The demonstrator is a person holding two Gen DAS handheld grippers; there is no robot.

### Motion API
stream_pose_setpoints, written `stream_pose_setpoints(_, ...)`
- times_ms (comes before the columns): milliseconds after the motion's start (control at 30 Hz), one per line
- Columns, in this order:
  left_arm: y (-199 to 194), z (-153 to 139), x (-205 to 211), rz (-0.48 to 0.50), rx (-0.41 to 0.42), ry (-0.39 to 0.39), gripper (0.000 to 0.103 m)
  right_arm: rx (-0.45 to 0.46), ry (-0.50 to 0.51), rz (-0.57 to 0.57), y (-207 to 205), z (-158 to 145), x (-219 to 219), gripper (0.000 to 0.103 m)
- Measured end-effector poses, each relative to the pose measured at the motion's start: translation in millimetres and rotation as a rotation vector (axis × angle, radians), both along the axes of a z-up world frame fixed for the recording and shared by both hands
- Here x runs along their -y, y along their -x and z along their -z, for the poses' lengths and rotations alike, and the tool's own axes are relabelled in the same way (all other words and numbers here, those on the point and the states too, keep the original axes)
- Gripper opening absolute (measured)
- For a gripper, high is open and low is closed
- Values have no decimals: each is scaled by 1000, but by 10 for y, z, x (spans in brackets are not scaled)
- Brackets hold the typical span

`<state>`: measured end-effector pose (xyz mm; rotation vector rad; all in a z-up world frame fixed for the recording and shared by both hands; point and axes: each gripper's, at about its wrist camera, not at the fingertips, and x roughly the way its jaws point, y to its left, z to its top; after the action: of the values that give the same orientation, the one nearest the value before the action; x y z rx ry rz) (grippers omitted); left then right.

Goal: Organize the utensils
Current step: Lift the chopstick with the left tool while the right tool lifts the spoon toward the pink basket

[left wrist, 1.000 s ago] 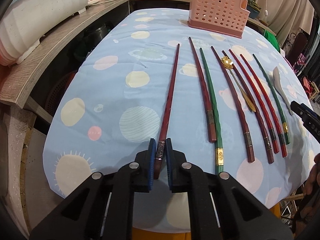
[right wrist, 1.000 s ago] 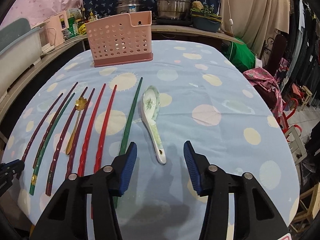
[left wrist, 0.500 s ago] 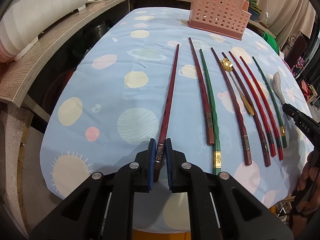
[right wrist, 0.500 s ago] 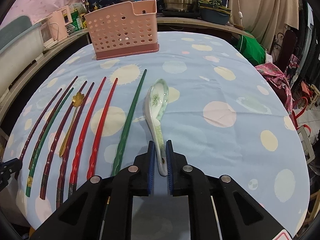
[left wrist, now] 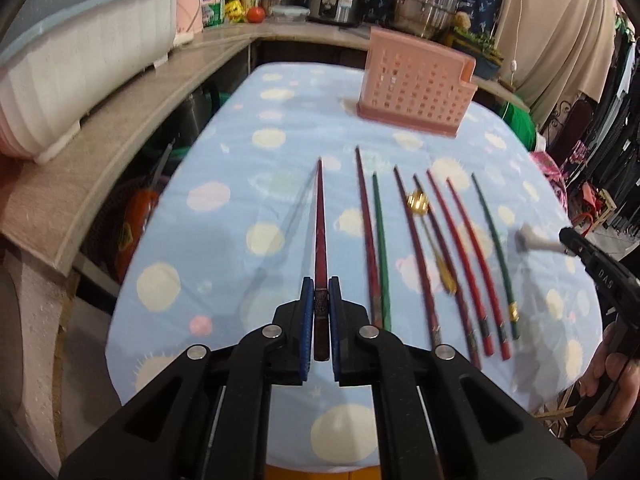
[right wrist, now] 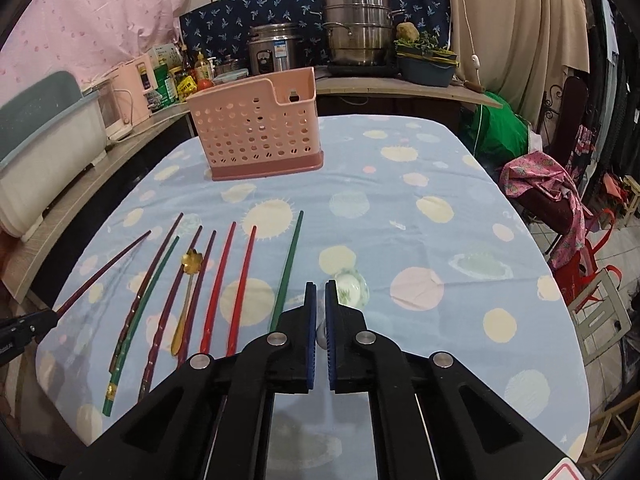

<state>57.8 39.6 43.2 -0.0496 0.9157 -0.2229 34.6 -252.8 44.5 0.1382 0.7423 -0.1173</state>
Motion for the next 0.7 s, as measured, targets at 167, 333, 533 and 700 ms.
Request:
stream_pose_setpoints(167,-168,-362,31,-5,85,8,7,35,-6,11,-65,-135,77,0)
stream_pose_setpoints(333,-242,-528,59,-4,129,10,7,-5,-41,18,-74,-55,171,6)
stream_pose_setpoints(533,-171,-352,58,2,76,12,7,-111,-109,34,136,360,196,35)
stream_pose_setpoints(700,-118,-199,59,2,33,9,7,-159,-157,35,171,630,166,20)
